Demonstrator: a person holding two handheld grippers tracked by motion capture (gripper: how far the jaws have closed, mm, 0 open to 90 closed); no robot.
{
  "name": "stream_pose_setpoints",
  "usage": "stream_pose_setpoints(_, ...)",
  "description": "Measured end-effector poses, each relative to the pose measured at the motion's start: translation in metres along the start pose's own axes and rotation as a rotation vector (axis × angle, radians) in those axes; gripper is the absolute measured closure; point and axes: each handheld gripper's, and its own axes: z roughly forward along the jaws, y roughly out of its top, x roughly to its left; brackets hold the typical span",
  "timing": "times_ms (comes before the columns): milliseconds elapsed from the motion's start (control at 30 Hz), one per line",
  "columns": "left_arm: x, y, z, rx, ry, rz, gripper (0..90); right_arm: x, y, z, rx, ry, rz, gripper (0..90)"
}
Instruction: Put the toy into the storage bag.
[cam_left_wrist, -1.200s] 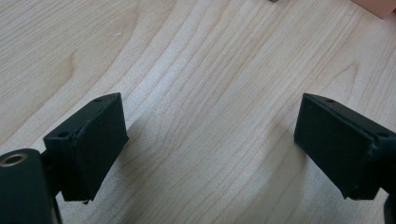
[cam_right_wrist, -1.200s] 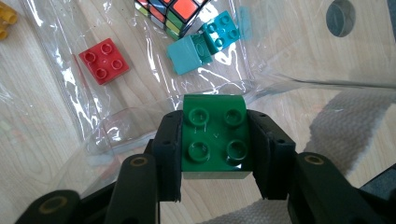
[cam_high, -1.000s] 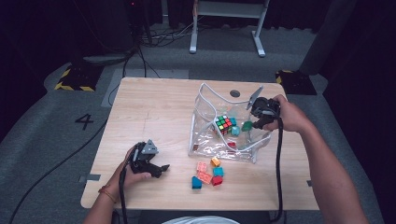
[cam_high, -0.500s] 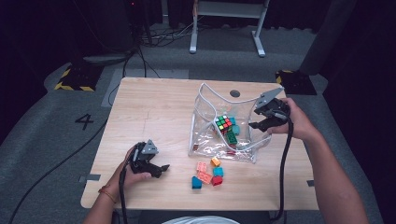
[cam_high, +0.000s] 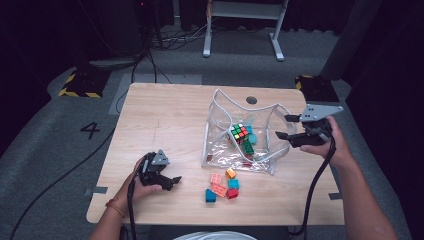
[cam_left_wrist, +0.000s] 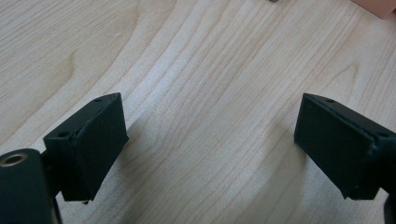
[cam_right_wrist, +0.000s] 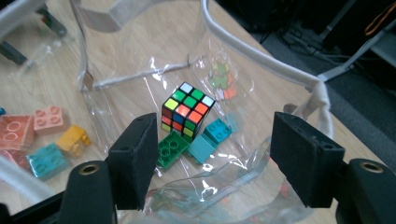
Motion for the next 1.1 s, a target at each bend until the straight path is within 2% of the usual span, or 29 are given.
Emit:
stream_pose_setpoints(67, 0.000, 0.000, 0.000, 0.000, 0.002, 0.001, 9.5, 0.001, -0.005, -0.008, -0.037, -0.002, 0.008, 33.9)
stream_pose_setpoints(267, 0.000, 0.000, 0.000, 0.001, 0.001, 0.001, 9.5, 0.009, -0.021, -0.025, -0.085, -0.033, 0.032, 34.0)
stream_pose_setpoints(433, 0.000, 0.000, 0.000, 0.000, 0.001, 0.001, 9.5, 0.011, -0.036, -0.039, -0.139, -0.033, 0.065, 34.4)
stream_pose_setpoints(500, 0.000, 0.000, 0.000, 0.000, 0.003, 0.002, 9.5, 0.013, -0.041, -0.044, -0.152, -0.045, 0.069, 34.2)
stream_pose_setpoints(567, 0.000, 0.000, 0.000, -0.001, 0.000, 0.000, 9.5, 0.016, -0.046, -0.049, -0.171, -0.031, 0.084, 34.2)
stream_pose_setpoints(633, 0.000, 0.000, 0.000, -0.001, 0.000, 0.000, 9.5, 0.019, -0.050, -0.050, -0.166, -0.040, 0.083, 34.2)
stream_pose_setpoints(700, 0.000, 0.000, 0.000, 0.000, 0.001, 0.001, 9.5, 0.023, -0.055, -0.049, -0.163, -0.035, 0.074, 34.1)
stream_pose_setpoints(833, 0.000, 0.000, 0.000, -0.001, 0.000, 0.000, 9.5, 0.032, -0.069, -0.044, -0.148, -0.023, 0.087, 34.2)
stream_pose_setpoints(1100, 0.000, 0.000, 0.000, 0.001, 0.002, 0.001, 9.5, 0.050, -0.098, -0.018, -0.105, 0.039, 0.120, 35.0)
